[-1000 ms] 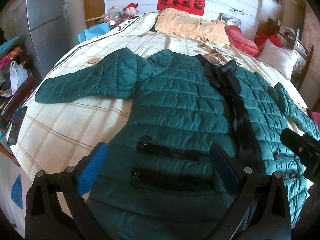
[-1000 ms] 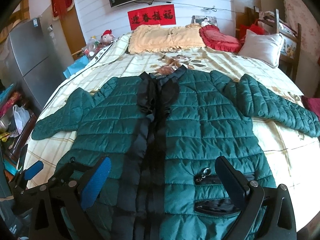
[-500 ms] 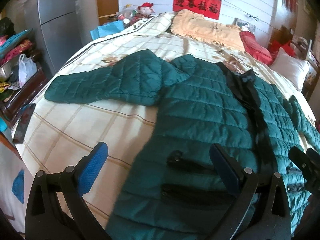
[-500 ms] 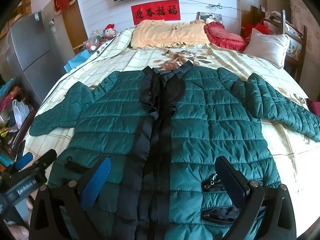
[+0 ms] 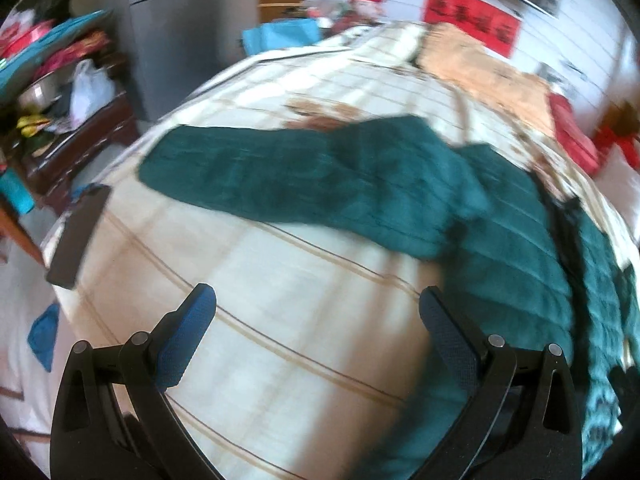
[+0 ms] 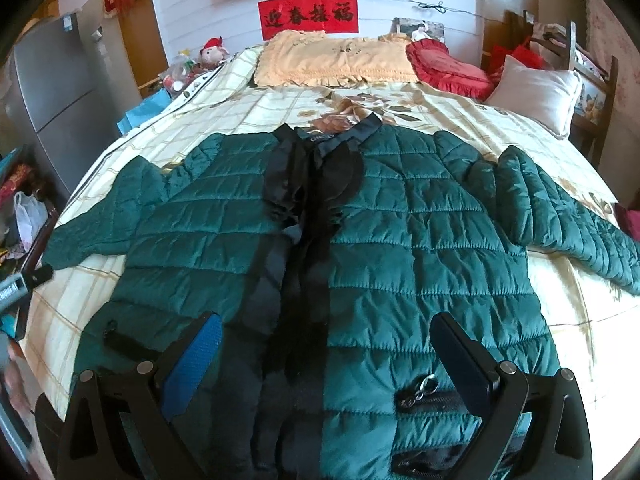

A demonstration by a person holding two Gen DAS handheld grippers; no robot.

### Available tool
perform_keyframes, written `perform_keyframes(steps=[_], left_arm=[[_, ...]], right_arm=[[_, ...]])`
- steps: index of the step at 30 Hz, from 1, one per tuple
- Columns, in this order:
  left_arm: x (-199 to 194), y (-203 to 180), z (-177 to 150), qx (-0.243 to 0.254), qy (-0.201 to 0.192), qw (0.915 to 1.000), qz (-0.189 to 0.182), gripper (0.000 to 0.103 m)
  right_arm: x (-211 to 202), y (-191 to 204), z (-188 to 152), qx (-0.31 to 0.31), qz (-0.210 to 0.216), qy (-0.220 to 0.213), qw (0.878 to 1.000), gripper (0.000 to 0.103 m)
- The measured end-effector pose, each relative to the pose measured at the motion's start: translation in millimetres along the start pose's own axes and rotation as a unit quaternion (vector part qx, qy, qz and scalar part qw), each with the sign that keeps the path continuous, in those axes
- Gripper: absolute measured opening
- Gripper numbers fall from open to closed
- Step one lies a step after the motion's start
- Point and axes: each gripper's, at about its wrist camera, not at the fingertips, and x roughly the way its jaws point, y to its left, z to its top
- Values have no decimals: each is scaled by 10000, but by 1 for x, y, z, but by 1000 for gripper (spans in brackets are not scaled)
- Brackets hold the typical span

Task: Fold large clothes
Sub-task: 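Reach the left tool to the sleeve cuff nearest it and grasp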

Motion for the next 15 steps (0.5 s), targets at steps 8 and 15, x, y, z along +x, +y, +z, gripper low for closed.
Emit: perform_keyframes(steps=[8,15], left_arm=[[58,88,53,-770,57,9958,494,102],[114,149,84,-1358,266,9881,673,102]], right_arm=[[13,-9,2,162,28,134,9998,103],[17,-5,3,85,50,185,9998,103]])
